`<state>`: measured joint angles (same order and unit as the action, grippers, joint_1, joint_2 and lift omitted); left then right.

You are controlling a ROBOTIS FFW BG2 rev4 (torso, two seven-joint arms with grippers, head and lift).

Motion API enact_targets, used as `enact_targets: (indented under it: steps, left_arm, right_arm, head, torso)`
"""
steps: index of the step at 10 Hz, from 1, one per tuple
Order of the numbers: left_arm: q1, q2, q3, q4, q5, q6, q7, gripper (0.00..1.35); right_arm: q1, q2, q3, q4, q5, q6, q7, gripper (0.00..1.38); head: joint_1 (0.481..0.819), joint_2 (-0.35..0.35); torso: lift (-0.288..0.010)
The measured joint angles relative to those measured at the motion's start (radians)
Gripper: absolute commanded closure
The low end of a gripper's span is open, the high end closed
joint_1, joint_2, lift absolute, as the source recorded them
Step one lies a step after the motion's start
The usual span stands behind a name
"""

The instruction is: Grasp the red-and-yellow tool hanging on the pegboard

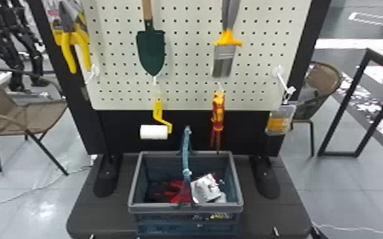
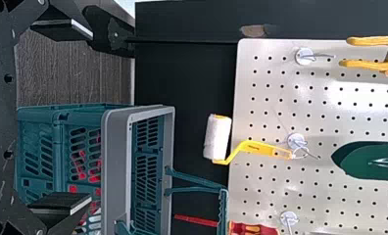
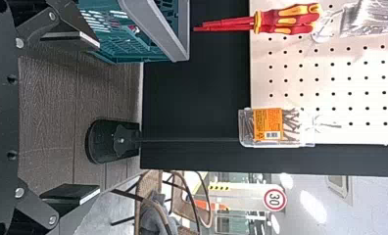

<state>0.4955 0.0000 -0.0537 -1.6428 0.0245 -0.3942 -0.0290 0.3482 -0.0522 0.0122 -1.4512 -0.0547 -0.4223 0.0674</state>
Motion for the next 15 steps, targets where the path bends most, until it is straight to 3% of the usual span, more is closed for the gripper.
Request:
enact_targets:
  steps: [7,11,15]
  left_arm:
    - [0.0,0.0,0.0,0.0,0.001,0.003,0.0,0.14]
    - [-0.005,0.003,-0.007,0.001,0.001,0.009,0.0,0.14]
    - [-0.016,0.002,-0.012,0.008,-0.001,0.014,0.0,0.14]
  right_arm:
    - [-0.016,-0.006,0.0,-0.052,0.038,0.042,0.014,0.25]
    - [-0.173,-0.025,0.007,-0.158,0.082,0.257,0.155,0.26]
    - [-0.353,-0.025,0.116,-0.119,0.02,0.36,0.234,0.25]
  head:
    - [0.549,0.0]
    - [0.549,0.0]
    - [0.549,0.0]
  torso:
    - [-0.1]
    - [-0.1]
    - [-0.1]
